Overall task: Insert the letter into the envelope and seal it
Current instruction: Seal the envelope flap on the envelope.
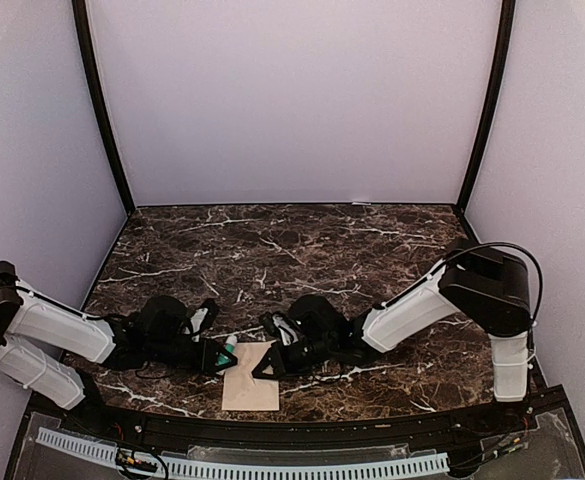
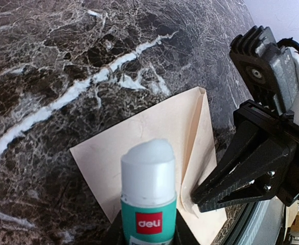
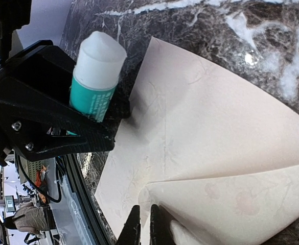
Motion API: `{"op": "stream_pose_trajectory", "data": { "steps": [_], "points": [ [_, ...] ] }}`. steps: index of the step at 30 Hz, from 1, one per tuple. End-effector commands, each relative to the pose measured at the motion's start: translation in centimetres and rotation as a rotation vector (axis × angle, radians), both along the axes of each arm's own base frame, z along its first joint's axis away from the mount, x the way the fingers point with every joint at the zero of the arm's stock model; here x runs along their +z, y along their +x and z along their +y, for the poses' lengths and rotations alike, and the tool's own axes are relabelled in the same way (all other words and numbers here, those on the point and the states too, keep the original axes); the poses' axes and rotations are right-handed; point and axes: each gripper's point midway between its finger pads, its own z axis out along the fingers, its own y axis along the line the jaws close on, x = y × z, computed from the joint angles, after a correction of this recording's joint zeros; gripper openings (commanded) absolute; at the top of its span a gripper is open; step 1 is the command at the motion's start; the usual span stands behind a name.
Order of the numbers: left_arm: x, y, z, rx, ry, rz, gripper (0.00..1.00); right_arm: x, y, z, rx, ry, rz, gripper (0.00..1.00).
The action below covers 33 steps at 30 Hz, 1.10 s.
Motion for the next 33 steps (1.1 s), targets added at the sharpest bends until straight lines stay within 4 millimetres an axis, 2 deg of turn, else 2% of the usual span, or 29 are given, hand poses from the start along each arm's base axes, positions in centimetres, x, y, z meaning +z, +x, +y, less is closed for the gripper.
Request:
{"op": "stream_pose_trajectory", "data": {
  "steps": [1,6,11,15,23,33],
  "points": [
    [-0.7,-0.5,0.3,-0.012,0.012,0.016,0.00,-1.4,-0.4,0.2,-0.007,-0.030,0.029,0.06],
    [0.5,0.0,-0.3,-0.018,-0.009,-0.007,0.00,-3.6,-0.7,-1.1,-0.049,-0.087,0.086,0.05],
    [3.6,0.7,-1.5,-0.024,-0.071,-0.055,0.00,-3.7,-0.7,-1.7,-0.070,-0.087,0.099,0.03],
    [4.9,0.2,-2.4,-0.032,-0.126,-0.053,0.00,-3.7,-0.6,-1.8,-0.077,-0.093,0.095,0.00],
    [3.3,-1.5,-3.5,-0.052,-0.132,0.009,0.00,-3.6,-0.6,-1.8,-0.081,-0.094,0.093,0.00],
    [1.6,-1.6,-4.1,-0.056,-0.111,0.037,0.00,-3.6,-0.5,-1.9,-0.085,-0.095,0.091,0.00]
  ]
}}
